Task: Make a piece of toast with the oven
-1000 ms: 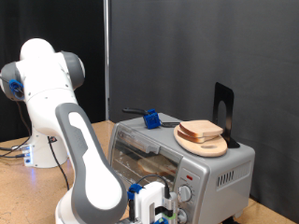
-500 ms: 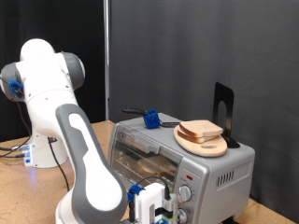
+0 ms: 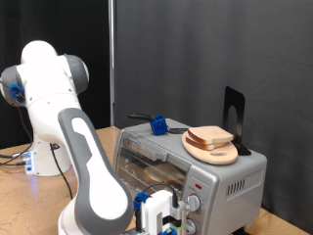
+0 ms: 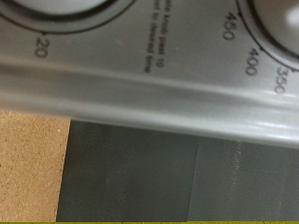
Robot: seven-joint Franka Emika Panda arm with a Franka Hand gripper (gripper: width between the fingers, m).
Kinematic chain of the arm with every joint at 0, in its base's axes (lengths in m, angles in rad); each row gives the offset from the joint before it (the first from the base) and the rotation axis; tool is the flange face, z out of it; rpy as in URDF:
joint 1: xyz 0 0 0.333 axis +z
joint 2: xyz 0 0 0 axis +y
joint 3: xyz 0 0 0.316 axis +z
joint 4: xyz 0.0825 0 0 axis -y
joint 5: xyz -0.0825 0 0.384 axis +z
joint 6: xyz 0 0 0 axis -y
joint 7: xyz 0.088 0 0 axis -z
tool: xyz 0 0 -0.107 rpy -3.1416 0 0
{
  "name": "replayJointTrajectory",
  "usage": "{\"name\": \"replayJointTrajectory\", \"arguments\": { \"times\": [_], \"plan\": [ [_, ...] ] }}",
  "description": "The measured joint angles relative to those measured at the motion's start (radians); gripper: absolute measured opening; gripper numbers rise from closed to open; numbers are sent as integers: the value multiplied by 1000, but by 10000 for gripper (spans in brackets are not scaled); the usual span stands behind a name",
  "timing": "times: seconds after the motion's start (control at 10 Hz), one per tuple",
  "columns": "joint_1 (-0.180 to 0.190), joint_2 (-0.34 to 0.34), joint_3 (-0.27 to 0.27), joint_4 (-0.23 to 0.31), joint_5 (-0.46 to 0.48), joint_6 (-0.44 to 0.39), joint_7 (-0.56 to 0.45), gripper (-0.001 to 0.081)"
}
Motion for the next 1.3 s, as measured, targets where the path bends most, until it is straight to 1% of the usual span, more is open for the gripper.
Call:
{"name": "replayJointTrajectory", "arguments": {
  "times": [0.1,0.2,0.3,0.4,0.8,1.0,1.3],
  "plan": [
    [-1,0,0,6,0,-2,7,439],
    [-2,0,-1,12,0,-8,13,595],
    [-4,0,-3,20,0,-17,17,595],
    [-6,0,-3,27,-1,-22,23,682],
    [-5,0,-10,23,-19,-15,0,682],
    [-4,0,-14,22,-38,1,-20,682],
    [-4,0,-14,22,-39,25,-34,682]
  ]
}}
